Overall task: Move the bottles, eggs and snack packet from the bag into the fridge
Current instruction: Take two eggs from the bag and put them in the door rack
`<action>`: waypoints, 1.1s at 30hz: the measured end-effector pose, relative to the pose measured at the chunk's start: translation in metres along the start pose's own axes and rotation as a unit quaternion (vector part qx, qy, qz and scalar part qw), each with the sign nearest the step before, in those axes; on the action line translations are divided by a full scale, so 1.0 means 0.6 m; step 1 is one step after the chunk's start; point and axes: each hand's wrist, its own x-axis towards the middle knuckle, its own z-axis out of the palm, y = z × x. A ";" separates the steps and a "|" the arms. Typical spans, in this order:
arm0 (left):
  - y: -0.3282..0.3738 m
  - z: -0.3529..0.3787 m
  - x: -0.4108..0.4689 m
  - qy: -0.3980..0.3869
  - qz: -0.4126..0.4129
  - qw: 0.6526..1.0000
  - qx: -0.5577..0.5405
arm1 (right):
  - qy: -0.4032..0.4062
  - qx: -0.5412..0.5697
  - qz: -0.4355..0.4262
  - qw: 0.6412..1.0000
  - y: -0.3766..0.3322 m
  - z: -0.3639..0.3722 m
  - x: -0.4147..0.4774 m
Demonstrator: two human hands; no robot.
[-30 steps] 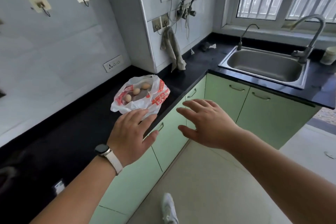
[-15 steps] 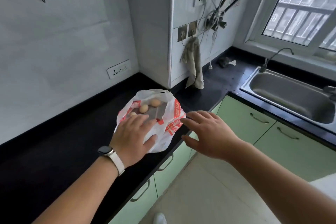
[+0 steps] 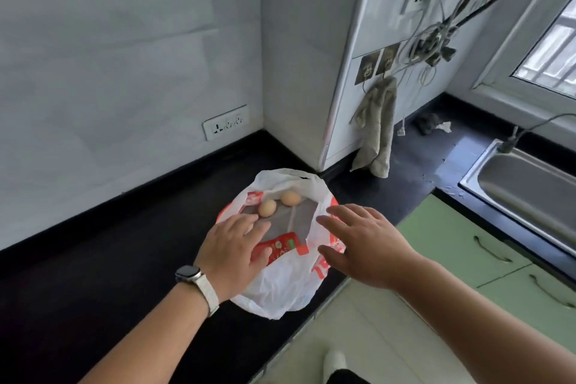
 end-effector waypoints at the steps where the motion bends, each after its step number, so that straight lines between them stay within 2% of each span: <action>1: -0.006 0.008 0.008 -0.002 -0.010 1.000 -0.004 | -0.003 0.005 -0.005 1.000 0.007 0.007 0.013; 7: -0.025 0.041 0.061 -0.020 -0.059 0.998 -0.013 | -0.048 0.021 -0.057 0.997 0.065 0.051 0.107; 12: -0.027 0.076 0.094 -0.049 -0.143 0.988 -0.029 | -0.094 0.056 -0.113 0.988 0.111 0.081 0.199; 16: -0.025 0.093 0.131 -0.057 -0.251 0.962 -0.090 | -0.126 0.070 -0.152 0.978 0.142 0.110 0.265; 22: -0.042 0.117 0.171 -0.080 -0.372 0.918 -0.111 | -0.156 0.095 -0.180 0.967 0.162 0.156 0.353; 33: -0.067 0.166 0.186 -0.094 -0.462 0.869 -0.149 | -0.200 0.100 -0.178 0.958 0.158 0.235 0.416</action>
